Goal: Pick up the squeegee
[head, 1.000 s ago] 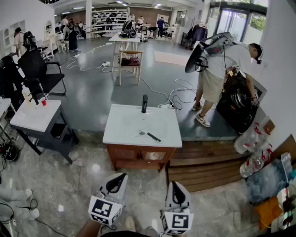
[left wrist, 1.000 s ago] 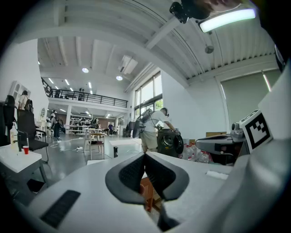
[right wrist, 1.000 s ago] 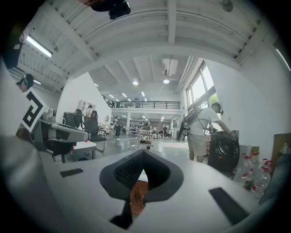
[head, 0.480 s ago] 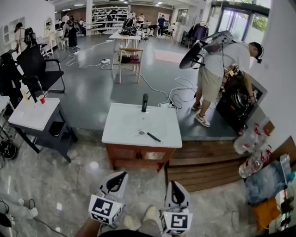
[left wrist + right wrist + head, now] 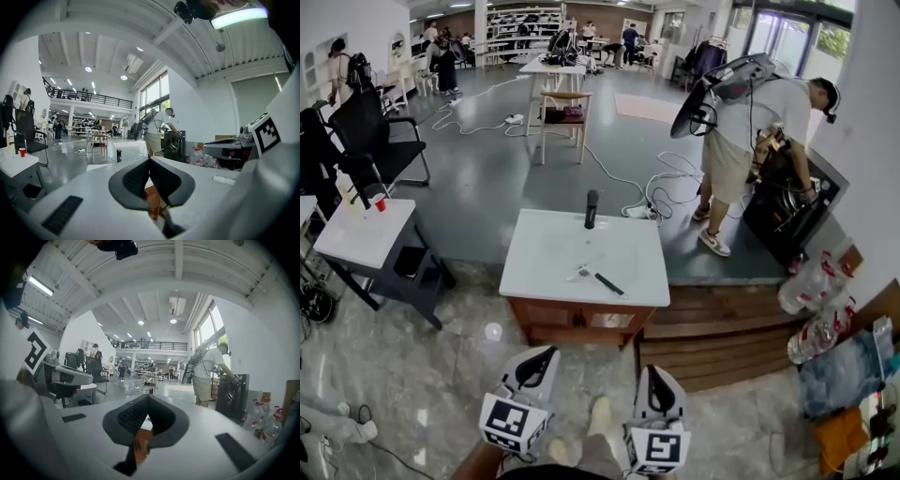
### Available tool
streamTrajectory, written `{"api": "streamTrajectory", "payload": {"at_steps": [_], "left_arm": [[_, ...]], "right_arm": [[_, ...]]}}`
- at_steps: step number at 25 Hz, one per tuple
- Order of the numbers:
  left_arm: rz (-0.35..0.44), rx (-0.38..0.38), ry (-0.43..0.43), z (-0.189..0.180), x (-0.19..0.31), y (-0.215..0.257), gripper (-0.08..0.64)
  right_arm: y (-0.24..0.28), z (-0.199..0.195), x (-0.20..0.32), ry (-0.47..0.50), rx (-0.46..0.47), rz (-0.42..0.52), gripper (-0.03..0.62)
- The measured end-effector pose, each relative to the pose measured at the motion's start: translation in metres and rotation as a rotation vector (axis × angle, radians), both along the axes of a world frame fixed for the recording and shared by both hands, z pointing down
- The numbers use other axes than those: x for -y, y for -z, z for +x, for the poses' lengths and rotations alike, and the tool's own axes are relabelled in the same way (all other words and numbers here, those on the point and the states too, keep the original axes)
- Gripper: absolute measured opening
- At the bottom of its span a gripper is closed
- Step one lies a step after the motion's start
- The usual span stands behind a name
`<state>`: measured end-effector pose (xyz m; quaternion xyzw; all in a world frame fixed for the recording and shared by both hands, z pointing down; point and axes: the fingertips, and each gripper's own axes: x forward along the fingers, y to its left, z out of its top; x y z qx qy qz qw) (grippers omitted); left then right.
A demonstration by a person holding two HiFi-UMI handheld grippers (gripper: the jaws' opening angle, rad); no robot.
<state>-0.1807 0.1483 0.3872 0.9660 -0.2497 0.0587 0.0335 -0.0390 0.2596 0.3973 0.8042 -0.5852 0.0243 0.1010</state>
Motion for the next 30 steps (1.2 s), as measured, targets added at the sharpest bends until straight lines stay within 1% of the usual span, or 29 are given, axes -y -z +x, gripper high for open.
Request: {"api": "streamTrajectory", "payload": {"at_steps": [4, 7, 10, 13, 19, 25, 30], "left_arm": [[-0.001, 0.001, 0.014, 0.024, 0.024, -0.003, 0.002], [-0.013, 0.014, 0.033, 0.044, 0.041, -0.006, 0.002], [-0.014, 0.016, 0.054, 0.063, 0.059, -0.002, 0.002], [-0.017, 0.012, 0.080, 0.080, 0.076, -0.001, 0.002], [-0.024, 0.024, 0.131, 0.111, 0.106, -0.001, 0.002], [-0.044, 0.038, 0.177, 0.142, 0.129, -0.006, 0.002], [-0.052, 0.043, 0.218, 0.162, 0.147, -0.008, 0.002]], "right_arm": [[-0.008, 0.024, 0.028, 0.026, 0.006, -0.031, -0.002], [-0.008, 0.047, 0.051, 0.045, 0.019, -0.006, -0.002], [-0.006, 0.068, 0.074, 0.071, 0.024, -0.011, -0.002], [0.001, 0.088, 0.097, 0.099, 0.027, 0.027, -0.002], [0.001, 0.127, 0.133, 0.140, 0.036, 0.035, -0.002], [-0.005, 0.161, 0.164, 0.178, 0.050, -0.013, -0.002], [-0.011, 0.185, 0.188, 0.219, 0.065, -0.007, -0.002]]}}
